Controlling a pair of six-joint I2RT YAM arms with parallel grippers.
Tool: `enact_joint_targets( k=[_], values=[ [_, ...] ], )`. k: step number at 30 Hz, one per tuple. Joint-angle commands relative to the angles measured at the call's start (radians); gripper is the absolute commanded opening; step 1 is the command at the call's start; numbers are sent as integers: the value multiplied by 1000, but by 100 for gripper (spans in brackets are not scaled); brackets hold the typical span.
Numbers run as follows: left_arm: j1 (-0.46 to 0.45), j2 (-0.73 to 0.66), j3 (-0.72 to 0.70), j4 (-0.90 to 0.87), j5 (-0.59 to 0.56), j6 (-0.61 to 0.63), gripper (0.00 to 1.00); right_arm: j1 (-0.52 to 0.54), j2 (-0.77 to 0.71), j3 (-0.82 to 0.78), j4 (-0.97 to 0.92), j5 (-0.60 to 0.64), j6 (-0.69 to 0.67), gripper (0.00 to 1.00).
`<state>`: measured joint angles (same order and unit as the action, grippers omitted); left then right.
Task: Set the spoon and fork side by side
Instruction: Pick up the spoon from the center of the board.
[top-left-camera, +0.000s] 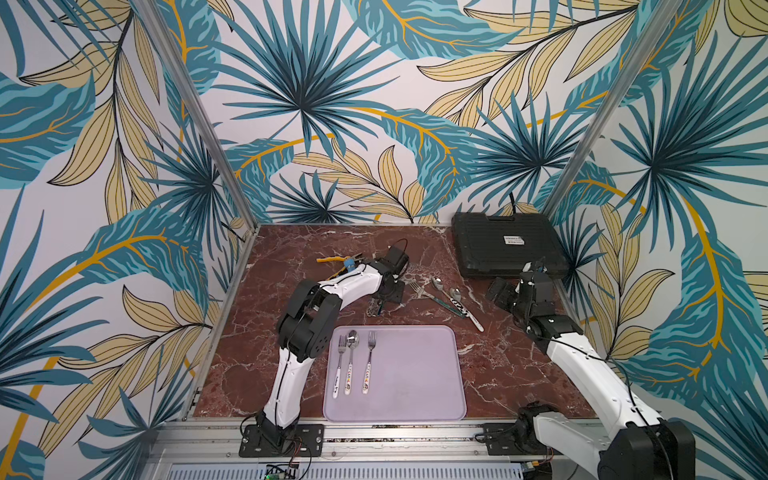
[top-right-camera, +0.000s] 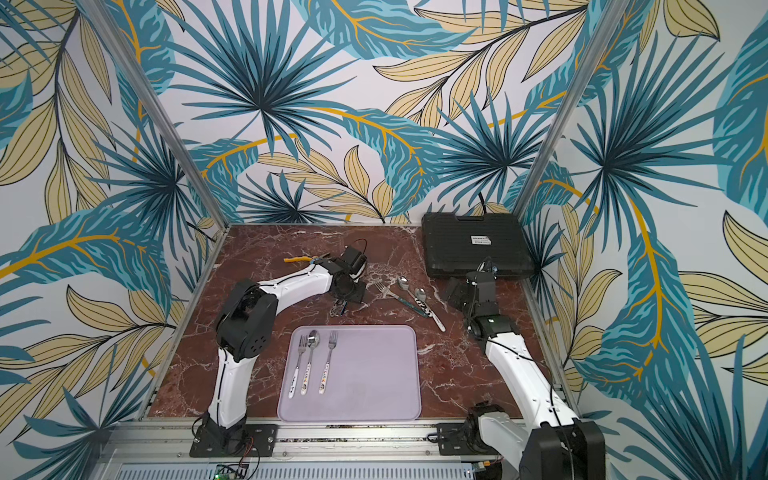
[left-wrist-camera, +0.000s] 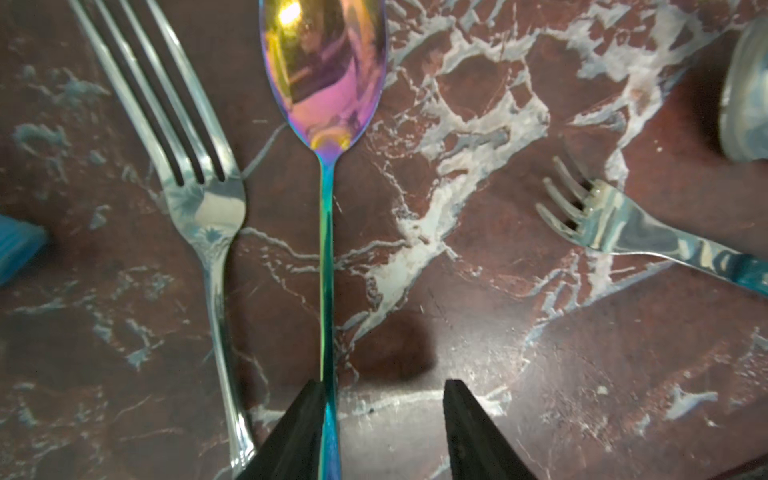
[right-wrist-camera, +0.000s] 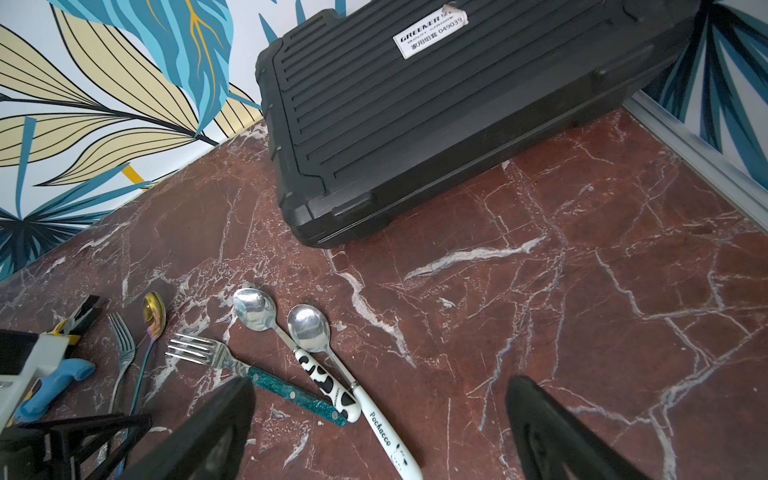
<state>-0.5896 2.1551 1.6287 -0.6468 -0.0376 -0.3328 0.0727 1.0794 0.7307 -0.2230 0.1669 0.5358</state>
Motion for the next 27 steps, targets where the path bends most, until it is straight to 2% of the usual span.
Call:
enact_joint_targets(
  k=[1, 14, 27],
  values=[
    [16, 20, 75, -15, 16, 23, 50, -3, 5, -7, -13, -13, 11, 99],
    [39, 101, 137, -52, 34, 35, 42, -2, 4, -7, -13, -12, 11, 100],
    [39, 76, 126, -86, 22, 27, 15, -3, 0, -7, -16, -9, 12, 100]
  ],
)
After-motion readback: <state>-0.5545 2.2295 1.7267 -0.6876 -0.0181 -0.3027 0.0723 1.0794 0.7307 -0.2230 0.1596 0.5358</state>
